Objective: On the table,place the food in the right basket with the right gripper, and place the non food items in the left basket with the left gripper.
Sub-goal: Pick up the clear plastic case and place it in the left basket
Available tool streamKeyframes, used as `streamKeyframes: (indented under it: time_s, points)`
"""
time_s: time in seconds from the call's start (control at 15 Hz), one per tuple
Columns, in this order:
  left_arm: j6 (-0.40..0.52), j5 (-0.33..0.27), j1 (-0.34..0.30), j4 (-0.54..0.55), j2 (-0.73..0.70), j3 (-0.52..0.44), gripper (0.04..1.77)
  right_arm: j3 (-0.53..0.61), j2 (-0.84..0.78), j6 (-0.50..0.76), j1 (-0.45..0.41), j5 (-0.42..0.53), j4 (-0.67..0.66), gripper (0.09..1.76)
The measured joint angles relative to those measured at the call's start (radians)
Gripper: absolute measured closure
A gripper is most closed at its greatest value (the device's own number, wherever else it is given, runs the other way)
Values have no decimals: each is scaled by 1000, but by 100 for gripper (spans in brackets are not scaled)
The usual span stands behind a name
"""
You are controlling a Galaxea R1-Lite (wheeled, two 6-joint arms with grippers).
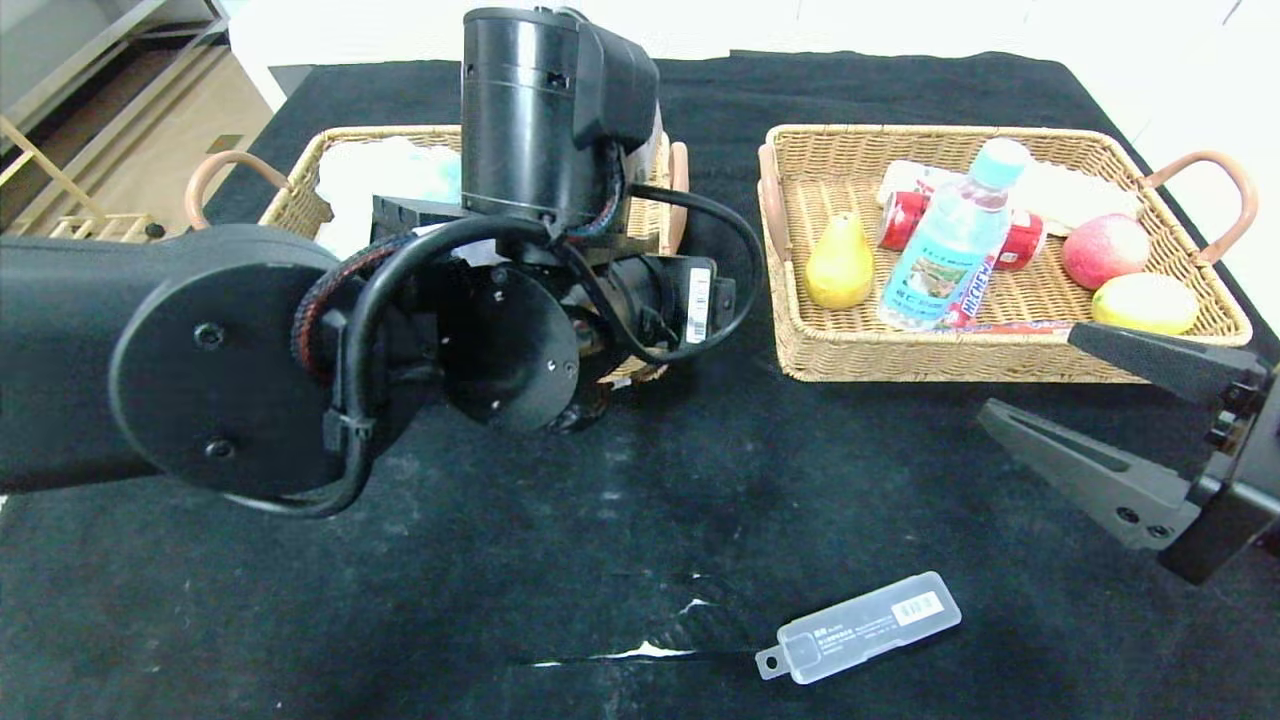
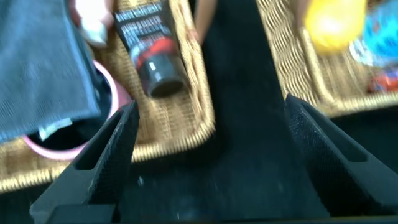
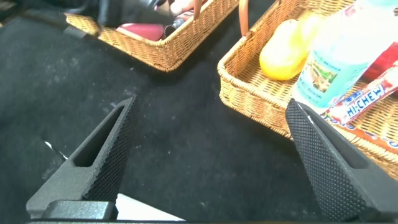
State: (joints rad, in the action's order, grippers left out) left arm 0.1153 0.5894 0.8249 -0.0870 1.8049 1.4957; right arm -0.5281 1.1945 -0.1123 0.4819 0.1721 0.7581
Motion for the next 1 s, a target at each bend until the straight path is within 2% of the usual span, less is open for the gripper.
streamKeyframes:
  time_s: [0.2, 0.4, 0.73, 1.0]
  points:
    - [8, -4, 72, -11, -45, -117, 12, -10, -8, 2, -10, 1, -5, 14]
    - [-1, -24, 148, -83, -73, -260, 11, -25, -20, 4, -31, 2, -22, 14]
    - [-65, -151, 243, -149, -114, -438, 11, -56, -23, 7, -91, 5, -27, 14]
    - [-187, -234, 262, -213, -131, -523, 11, -69, -38, 7, -107, 4, -27, 14]
